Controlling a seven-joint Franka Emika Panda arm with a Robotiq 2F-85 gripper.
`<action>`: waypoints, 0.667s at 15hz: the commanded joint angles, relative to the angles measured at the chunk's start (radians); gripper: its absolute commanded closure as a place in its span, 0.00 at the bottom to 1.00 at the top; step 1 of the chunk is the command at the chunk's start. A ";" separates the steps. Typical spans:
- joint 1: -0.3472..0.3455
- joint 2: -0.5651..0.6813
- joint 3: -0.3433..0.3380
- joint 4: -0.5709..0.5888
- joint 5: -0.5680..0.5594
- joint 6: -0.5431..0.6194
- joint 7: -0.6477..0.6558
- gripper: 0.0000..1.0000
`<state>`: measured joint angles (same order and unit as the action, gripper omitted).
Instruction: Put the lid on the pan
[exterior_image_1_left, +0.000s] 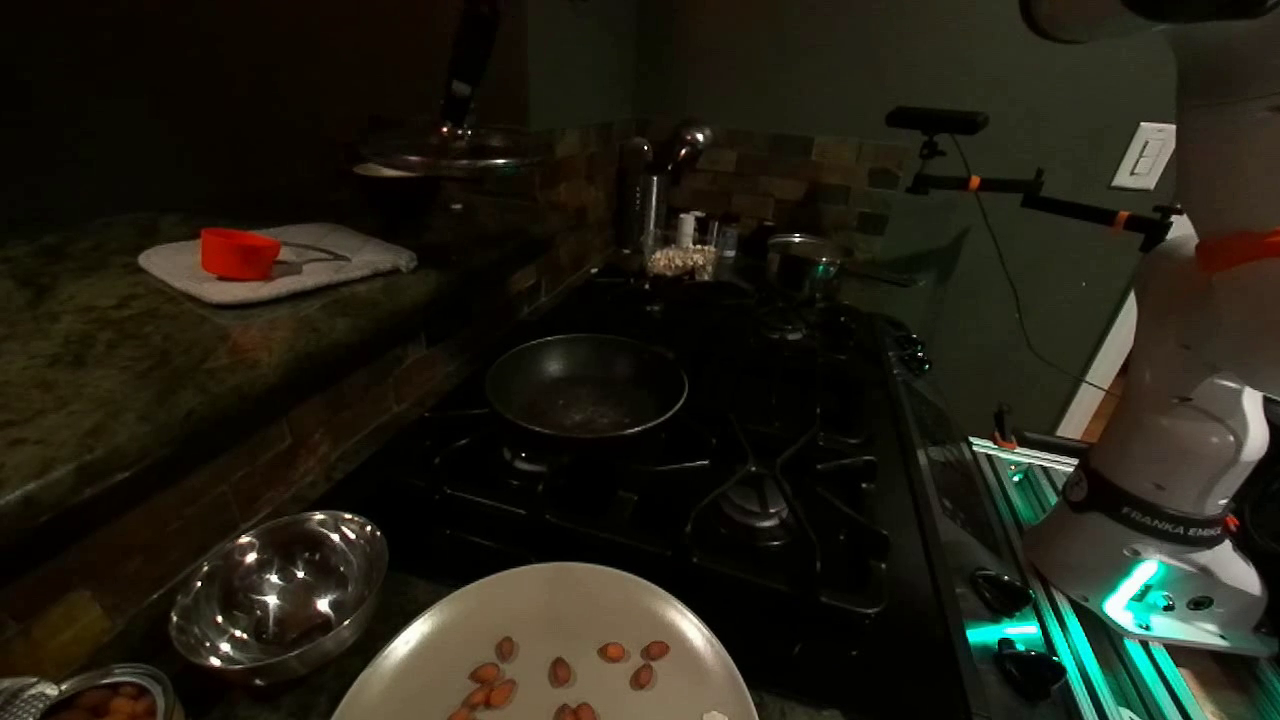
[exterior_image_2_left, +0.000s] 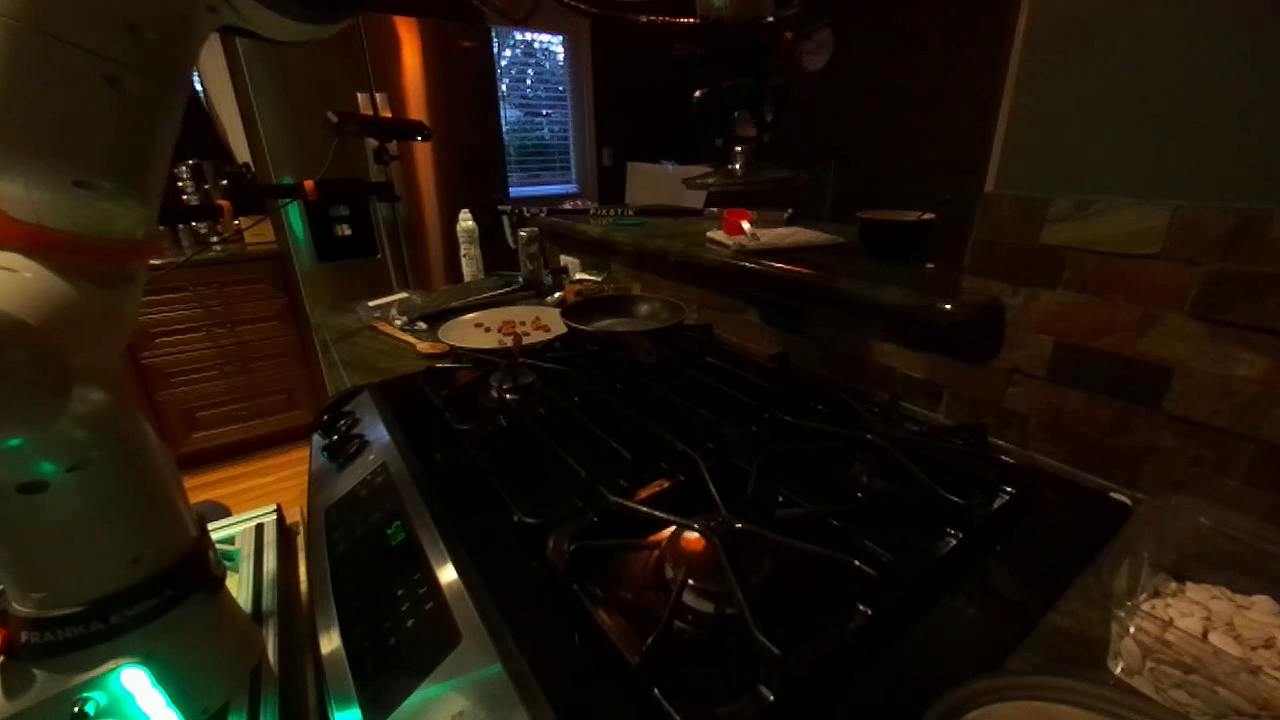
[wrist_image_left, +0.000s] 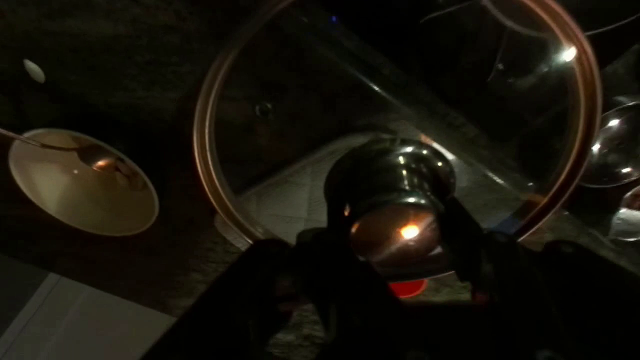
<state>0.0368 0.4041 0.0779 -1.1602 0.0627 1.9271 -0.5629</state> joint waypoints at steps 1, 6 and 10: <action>-0.003 -0.213 0.051 -0.225 0.045 -0.053 -0.147 0.77; 0.010 -0.389 0.125 -0.426 0.150 -0.096 -0.329 0.77; 0.076 -0.460 0.129 -0.532 0.267 -0.135 -0.474 0.77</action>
<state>0.0800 0.0238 0.2143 -1.5873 0.2449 1.8184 -0.9282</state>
